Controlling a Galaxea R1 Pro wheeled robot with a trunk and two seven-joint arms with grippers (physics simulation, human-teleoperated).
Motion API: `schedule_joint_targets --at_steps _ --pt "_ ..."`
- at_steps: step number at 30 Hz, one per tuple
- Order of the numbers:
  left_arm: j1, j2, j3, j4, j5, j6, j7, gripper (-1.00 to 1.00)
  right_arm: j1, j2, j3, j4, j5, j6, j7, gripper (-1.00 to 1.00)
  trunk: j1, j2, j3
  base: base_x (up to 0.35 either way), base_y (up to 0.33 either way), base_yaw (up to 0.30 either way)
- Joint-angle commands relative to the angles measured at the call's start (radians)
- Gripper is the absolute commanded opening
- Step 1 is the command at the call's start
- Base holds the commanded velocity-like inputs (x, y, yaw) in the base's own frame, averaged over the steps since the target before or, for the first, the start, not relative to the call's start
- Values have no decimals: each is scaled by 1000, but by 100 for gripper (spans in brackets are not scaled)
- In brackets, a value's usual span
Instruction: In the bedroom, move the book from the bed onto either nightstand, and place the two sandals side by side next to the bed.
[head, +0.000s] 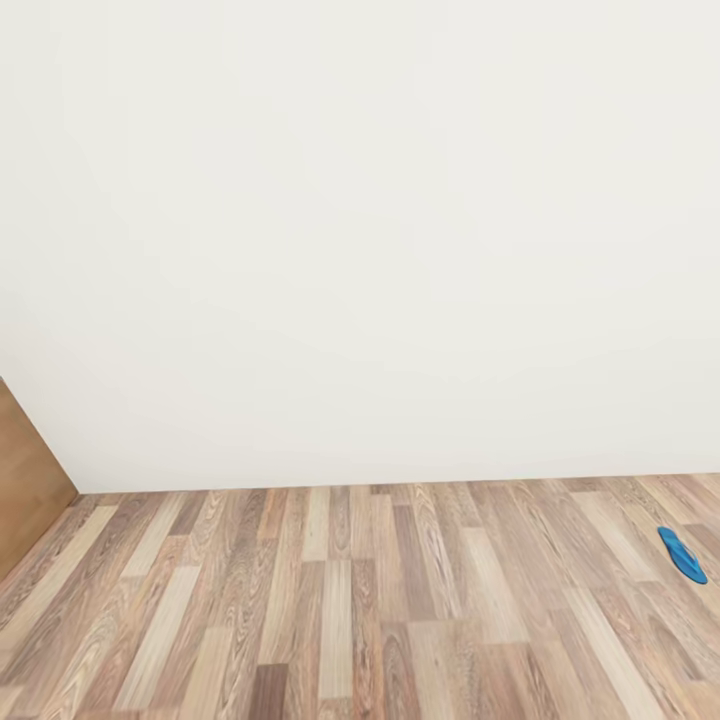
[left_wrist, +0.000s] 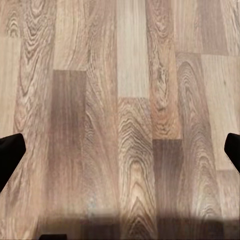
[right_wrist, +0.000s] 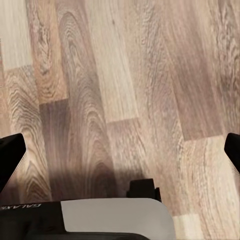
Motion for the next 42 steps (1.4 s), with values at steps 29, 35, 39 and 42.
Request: schedule_joint_targets --at_steps 29,35,39,42 --pt "-1 1 -4 1 13 -4 0 100 -1 0 3 2 -1 -2 4 100 1 0 -1 322 0 -3" --pt "-1 1 -5 2 12 -5 0 100 -1 0 3 2 -1 -2 4 100 1 0 -1 323 0 -176" --pt "-1 0 -5 1 13 -5 0 100 -1 0 3 2 -1 -2 4 100 1 0 -1 323 0 -267" --pt "-1 0 -5 1 12 -5 0 100 -1 1 3 2 -1 -2 4 100 1 0 -1 323 0 -280"
